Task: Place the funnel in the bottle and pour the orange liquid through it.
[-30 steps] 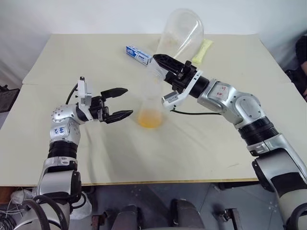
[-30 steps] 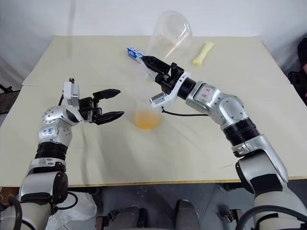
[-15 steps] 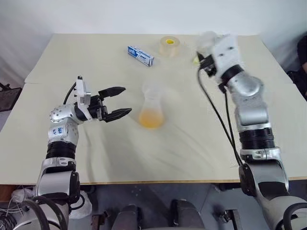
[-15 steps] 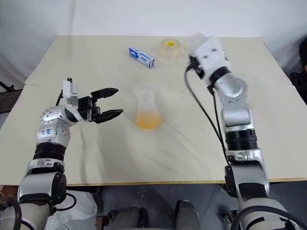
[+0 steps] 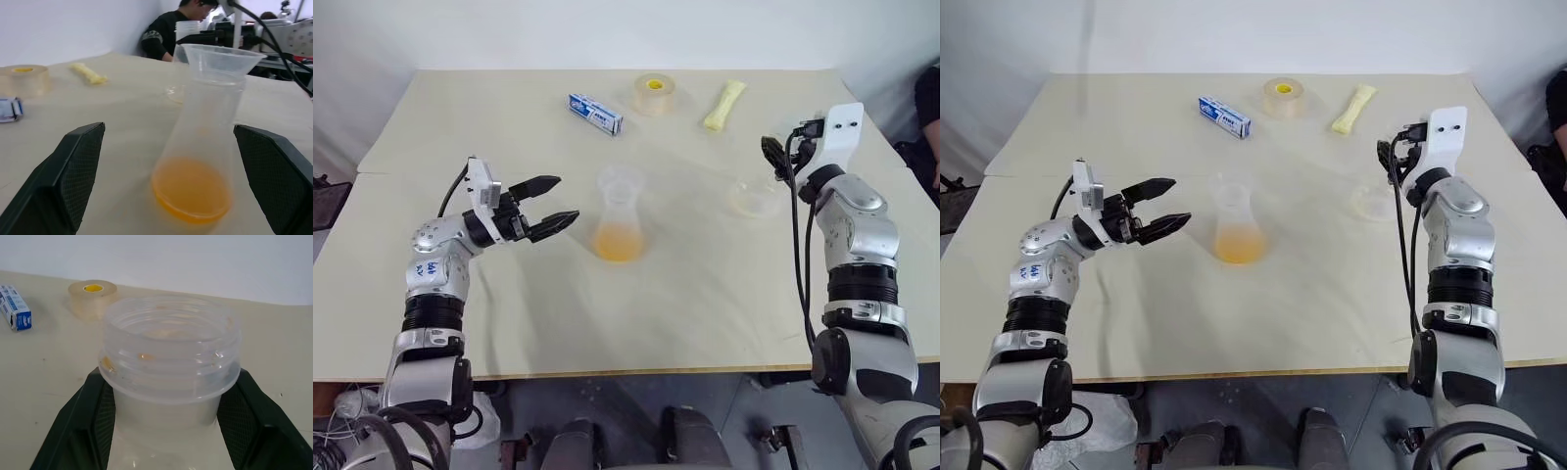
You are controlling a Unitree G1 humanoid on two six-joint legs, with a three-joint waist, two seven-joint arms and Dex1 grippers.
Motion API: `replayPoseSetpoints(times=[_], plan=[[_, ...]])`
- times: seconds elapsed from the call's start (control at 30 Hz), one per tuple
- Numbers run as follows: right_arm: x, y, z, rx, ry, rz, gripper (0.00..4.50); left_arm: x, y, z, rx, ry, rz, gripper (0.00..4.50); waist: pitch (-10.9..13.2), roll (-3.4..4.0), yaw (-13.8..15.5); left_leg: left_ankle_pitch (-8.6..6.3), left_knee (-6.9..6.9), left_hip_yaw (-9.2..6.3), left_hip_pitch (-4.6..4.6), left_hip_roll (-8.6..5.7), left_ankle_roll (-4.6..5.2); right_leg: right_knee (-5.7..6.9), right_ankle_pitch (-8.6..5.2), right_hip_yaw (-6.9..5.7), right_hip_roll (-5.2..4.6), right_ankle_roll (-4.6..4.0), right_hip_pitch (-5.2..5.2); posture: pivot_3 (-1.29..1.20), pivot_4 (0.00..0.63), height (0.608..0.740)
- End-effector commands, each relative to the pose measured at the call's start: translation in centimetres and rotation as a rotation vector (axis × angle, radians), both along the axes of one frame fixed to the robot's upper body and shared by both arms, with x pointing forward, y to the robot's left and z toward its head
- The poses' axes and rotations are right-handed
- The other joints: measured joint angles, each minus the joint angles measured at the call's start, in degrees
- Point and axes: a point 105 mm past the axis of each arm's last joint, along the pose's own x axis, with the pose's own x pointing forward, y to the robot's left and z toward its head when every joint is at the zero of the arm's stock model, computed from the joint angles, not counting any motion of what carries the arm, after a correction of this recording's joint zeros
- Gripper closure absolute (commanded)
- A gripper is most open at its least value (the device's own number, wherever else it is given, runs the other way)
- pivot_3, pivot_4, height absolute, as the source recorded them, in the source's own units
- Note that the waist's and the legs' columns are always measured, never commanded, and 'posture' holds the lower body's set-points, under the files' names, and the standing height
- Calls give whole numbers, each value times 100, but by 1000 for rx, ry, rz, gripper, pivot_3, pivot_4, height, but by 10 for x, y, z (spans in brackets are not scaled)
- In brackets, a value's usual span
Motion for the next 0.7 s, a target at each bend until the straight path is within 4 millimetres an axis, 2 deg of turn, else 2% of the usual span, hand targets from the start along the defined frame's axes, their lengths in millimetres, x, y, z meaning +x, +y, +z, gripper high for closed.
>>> replayPoseSetpoints(times=[0.03,0.1,0.2,0.3,0.43,0.57,0.63,0.7], plan=[[-8,-4,10,17,-53,8,698,-5,6,16,-38,-21,23,0,0,0,7,0,0,-1,0,1,0,0,0,1,0,0,0,0,150,740],[-12,-4,15,11,-89,4,17,-4,9,13,-28,23,54,0,0,0,23,0,2,-5,0,2,0,0,0,2,-1,0,3,0,150,740],[-17,-5,24,8,-131,13,17,-7,9,10,-11,59,71,0,0,0,19,0,2,-4,0,1,0,0,0,10,-4,0,2,0,150,740],[-23,-3,43,3,-194,41,17,-13,7,12,-19,49,57,0,0,0,22,0,1,-2,0,1,0,0,0,10,-3,0,0,0,150,740],[-34,4,83,-6,-319,118,17,-24,6,15,-15,24,6,0,0,0,25,0,2,0,0,1,0,-4,0,13,-3,0,0,0,150,740],[-49,16,109,-29,-393,234,17,-34,9,11,20,3,-28,0,0,0,26,0,1,-2,0,1,0,-3,0,9,-1,0,0,0,150,740],[-59,24,113,-66,-402,313,17,-38,12,8,40,-4,-32,0,0,0,28,0,2,-2,0,1,0,-3,0,9,-2,0,1,0,150,740],[-69,31,110,-103,-392,390,17,-42,15,3,67,14,-49,0,0,0,40,0,1,-1,0,1,0,-4,0,9,-2,0,1,0,150,740]])
